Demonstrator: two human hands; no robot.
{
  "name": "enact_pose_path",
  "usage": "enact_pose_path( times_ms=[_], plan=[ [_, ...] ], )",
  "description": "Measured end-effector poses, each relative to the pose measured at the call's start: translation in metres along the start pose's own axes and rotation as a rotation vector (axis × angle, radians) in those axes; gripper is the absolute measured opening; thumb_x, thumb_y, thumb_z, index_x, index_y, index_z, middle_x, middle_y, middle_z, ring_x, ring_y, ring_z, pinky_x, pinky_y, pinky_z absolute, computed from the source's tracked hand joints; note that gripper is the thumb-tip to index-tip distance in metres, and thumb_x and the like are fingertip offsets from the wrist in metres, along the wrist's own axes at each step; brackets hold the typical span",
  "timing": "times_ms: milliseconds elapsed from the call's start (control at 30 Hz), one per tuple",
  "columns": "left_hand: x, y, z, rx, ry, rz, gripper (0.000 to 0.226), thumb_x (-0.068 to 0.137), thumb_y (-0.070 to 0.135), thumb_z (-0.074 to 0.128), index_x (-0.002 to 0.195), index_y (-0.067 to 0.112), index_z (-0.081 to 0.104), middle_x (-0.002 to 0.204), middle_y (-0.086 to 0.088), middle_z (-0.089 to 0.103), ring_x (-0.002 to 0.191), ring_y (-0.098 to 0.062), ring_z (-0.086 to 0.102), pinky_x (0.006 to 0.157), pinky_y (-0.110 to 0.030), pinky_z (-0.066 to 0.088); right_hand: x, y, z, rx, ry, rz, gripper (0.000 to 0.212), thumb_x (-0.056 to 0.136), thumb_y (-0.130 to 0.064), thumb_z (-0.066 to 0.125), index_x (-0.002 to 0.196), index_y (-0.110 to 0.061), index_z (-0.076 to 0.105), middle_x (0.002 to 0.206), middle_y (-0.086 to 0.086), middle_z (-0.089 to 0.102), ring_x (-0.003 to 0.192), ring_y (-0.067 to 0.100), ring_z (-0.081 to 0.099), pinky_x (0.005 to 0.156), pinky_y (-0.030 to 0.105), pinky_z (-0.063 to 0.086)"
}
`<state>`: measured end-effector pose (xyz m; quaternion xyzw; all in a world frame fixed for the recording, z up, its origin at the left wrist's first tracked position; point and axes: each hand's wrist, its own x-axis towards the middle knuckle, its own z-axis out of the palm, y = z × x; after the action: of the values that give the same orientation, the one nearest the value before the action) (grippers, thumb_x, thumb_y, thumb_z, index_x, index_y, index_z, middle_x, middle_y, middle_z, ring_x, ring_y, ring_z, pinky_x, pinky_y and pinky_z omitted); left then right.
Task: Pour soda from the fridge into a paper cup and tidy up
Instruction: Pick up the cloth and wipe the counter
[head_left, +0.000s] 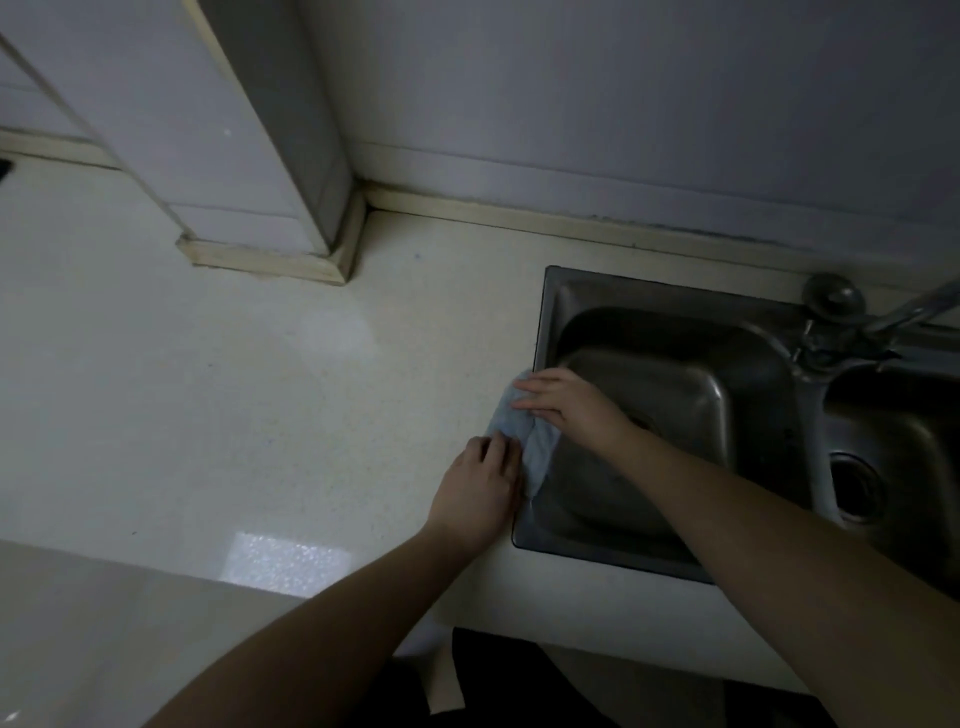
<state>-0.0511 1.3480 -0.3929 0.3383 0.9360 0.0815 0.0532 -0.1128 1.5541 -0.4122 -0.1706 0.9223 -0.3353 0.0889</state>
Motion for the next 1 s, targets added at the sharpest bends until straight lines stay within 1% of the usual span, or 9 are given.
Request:
enact_pose_path(
  times_ms=[67,233,367,467,567,667,833,933,1000],
  plan=[
    [0.000,0.001,-0.002,-0.003,-0.017,0.015,0.054,0.081,0.034,0.071,0.125,0.007,0.060,0.119,-0.013,0.060,0.095,-0.028,0.059,0.071,-0.032,0.055,-0.006,0.001,0.002,0.019,0.002,0.047,0.027,0.090,-0.007,0.059,0.114,-0.012,0.069,0.133,0.009,0.057,0.124,0.010,0.039,0.105,0.005,0.021],
    [-0.001,0.001,-0.003,-0.017,-0.056,0.034,0.055,0.080,0.032,0.073,0.128,0.009,0.057,0.124,-0.012,0.058,0.101,-0.029,0.059,0.073,-0.033,0.058,-0.015,0.000,0.000,-0.048,-0.029,0.106,0.028,0.094,-0.016,0.052,0.117,-0.017,0.068,0.136,0.006,0.055,0.128,0.024,0.041,0.108,0.017,0.021],
    [-0.003,0.000,-0.005,-0.027,-0.046,0.076,0.053,0.075,0.025,0.078,0.122,0.008,0.062,0.120,-0.013,0.060,0.098,-0.031,0.061,0.073,-0.035,0.059,-0.024,-0.007,-0.004,-0.099,-0.009,0.101,0.048,0.092,-0.039,0.032,0.117,-0.019,0.068,0.137,0.007,0.054,0.126,0.022,0.040,0.107,0.021,0.022],
    [-0.004,0.000,-0.008,-0.026,-0.012,0.119,0.054,0.068,0.025,0.084,0.116,0.008,0.067,0.115,-0.012,0.065,0.095,-0.030,0.065,0.069,-0.033,0.060,-0.031,-0.012,-0.006,-0.139,-0.008,0.147,0.031,0.095,-0.024,0.047,0.119,-0.020,0.067,0.136,0.008,0.054,0.123,0.026,0.044,0.104,0.025,0.027],
    [-0.005,-0.007,-0.010,-0.003,0.024,0.204,0.051,0.066,0.025,0.084,0.114,0.010,0.070,0.113,-0.010,0.067,0.095,-0.026,0.067,0.071,-0.031,0.059,-0.040,-0.010,-0.004,-0.153,-0.015,0.180,0.033,0.095,-0.012,0.053,0.124,-0.023,0.063,0.138,0.005,0.053,0.120,0.025,0.048,0.100,0.020,0.026],
    [-0.004,-0.024,-0.011,0.012,0.062,0.317,0.037,0.079,0.024,0.065,0.115,0.013,0.069,0.117,-0.009,0.066,0.101,-0.026,0.065,0.077,-0.033,0.058,-0.050,-0.016,-0.005,-0.177,-0.052,0.212,0.036,0.095,-0.014,0.053,0.129,-0.026,0.059,0.139,0.004,0.052,0.120,0.022,0.048,0.097,0.012,0.021],
    [-0.003,-0.051,-0.023,0.135,0.057,0.400,0.040,0.086,0.025,0.038,0.106,0.020,0.072,0.119,-0.006,0.068,0.110,-0.023,0.064,0.093,-0.035,0.051,-0.061,-0.041,0.005,-0.190,0.094,0.222,0.030,0.090,-0.012,0.061,0.120,-0.015,0.066,0.127,0.008,0.061,0.112,0.027,0.056,0.093,0.024,0.036],
    [-0.005,-0.071,-0.030,0.172,0.041,0.355,0.028,0.084,0.023,0.054,0.106,0.018,0.070,0.122,-0.008,0.067,0.117,-0.026,0.060,0.100,-0.040,0.046,-0.056,-0.062,0.025,-0.251,0.248,0.218,0.024,0.083,-0.010,0.069,0.107,-0.012,0.071,0.113,0.007,0.066,0.097,0.027,0.061,0.083,0.033,0.052],
    [-0.013,-0.083,-0.036,0.177,0.043,0.316,0.024,0.084,0.020,0.058,0.104,0.015,0.070,0.121,-0.010,0.067,0.116,-0.028,0.060,0.101,-0.041,0.045,-0.052,-0.080,0.036,-0.289,0.274,0.237,0.022,0.083,-0.014,0.067,0.104,-0.015,0.071,0.111,0.003,0.065,0.097,0.025,0.060,0.081,0.035,0.051]
  ],
)
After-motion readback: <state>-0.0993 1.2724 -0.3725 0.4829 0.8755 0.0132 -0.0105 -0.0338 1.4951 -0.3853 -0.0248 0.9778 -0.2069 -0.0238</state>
